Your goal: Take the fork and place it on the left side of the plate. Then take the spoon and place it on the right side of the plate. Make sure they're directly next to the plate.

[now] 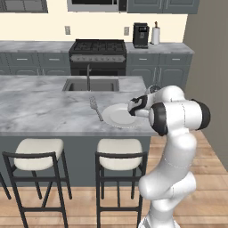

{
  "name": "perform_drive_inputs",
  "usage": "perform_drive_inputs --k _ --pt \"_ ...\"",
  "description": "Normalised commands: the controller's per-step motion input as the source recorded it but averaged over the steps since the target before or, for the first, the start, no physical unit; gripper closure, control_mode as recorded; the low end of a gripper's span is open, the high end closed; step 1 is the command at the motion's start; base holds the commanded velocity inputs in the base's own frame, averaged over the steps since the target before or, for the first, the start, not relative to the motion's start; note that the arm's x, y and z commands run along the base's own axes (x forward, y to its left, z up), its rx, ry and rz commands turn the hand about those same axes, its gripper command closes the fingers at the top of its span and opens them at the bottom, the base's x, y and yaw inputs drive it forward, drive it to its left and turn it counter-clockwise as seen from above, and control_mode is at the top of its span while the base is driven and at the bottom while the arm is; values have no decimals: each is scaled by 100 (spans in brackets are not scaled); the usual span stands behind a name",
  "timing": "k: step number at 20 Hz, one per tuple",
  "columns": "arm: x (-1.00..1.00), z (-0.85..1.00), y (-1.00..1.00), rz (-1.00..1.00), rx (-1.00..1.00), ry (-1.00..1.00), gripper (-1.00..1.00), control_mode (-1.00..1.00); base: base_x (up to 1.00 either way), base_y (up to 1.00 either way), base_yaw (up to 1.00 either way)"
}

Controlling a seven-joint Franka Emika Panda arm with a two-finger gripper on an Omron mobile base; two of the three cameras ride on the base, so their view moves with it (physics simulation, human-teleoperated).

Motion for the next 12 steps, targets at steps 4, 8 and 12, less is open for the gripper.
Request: perform_drive_inputs --k 4,8,12 --pt "-61 80 0 4 6 -27 -100 -100 0 0 0" --pt "-96 100 -10 4 3 -15 -100 -100 0 0 0" --pt "-100 100 -32 0 3 -1 -100 -100 0 0 0"
